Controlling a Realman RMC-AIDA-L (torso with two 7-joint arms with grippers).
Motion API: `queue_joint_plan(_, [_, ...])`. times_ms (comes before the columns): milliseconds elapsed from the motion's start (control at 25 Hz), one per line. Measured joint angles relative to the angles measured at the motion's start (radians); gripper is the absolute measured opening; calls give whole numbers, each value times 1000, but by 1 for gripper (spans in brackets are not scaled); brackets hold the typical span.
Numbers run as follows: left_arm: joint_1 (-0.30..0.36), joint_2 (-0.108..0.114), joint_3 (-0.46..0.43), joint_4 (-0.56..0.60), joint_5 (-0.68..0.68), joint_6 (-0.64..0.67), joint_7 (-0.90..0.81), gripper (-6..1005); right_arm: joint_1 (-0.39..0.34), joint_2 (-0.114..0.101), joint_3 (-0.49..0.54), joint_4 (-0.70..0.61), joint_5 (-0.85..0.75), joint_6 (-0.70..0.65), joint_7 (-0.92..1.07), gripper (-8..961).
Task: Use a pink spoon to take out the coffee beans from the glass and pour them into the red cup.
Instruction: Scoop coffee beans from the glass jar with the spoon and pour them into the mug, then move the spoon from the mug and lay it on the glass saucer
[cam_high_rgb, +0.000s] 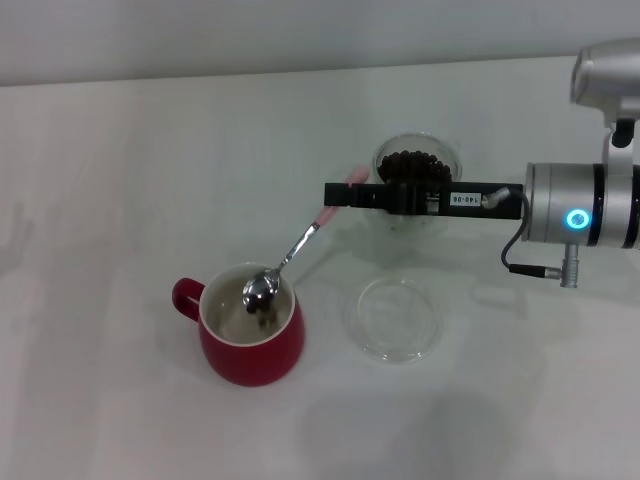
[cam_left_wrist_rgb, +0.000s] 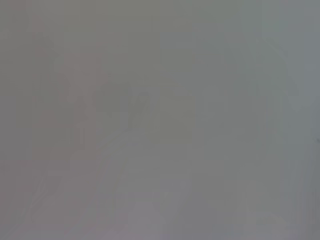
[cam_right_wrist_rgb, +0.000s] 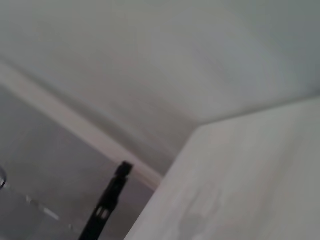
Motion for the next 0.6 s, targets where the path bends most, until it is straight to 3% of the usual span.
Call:
queue_joint_plan(360, [-1,1,-4,0,-6,-3,-1,894,-33,4,-6,-15,100,-71,-275,145])
queue_joint_plan(600, [-2,0,-4,0,-6,-4,-1,894,-67,-16,55,-6,131,-160,-274,144])
